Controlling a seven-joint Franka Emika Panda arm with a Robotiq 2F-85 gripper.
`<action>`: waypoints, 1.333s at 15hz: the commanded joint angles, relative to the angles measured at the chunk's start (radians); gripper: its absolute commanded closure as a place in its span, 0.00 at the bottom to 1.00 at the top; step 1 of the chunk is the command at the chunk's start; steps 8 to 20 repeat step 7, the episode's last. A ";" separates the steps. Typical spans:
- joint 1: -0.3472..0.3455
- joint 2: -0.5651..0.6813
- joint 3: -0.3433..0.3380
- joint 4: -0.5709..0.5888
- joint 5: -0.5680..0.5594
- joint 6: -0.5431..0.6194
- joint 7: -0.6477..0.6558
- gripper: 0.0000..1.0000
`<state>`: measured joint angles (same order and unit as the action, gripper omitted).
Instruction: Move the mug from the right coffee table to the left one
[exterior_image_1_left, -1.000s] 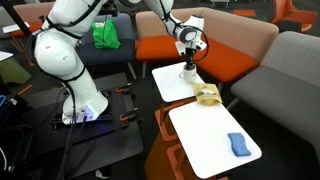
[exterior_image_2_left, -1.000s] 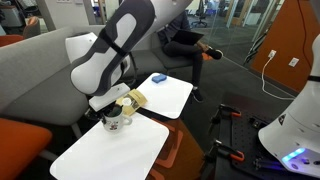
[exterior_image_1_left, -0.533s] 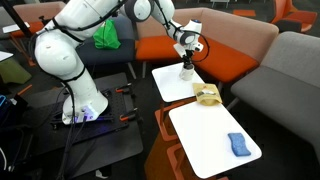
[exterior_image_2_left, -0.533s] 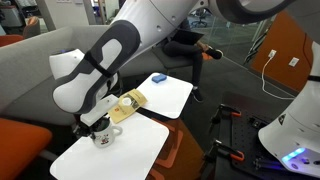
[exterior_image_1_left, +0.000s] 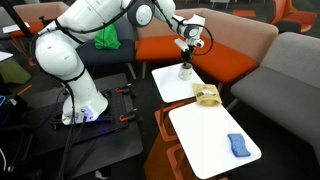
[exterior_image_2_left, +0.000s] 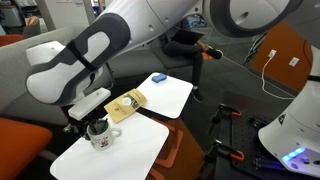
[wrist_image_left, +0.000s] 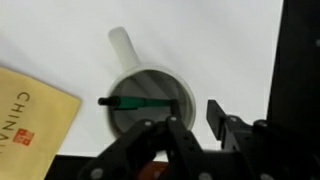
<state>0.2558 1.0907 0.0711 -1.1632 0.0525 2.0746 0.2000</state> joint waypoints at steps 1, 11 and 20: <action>-0.012 -0.012 -0.004 0.066 0.003 -0.070 0.015 0.34; -0.076 -0.131 -0.027 0.030 0.026 -0.121 0.069 0.00; -0.076 -0.131 -0.027 0.030 0.026 -0.121 0.069 0.00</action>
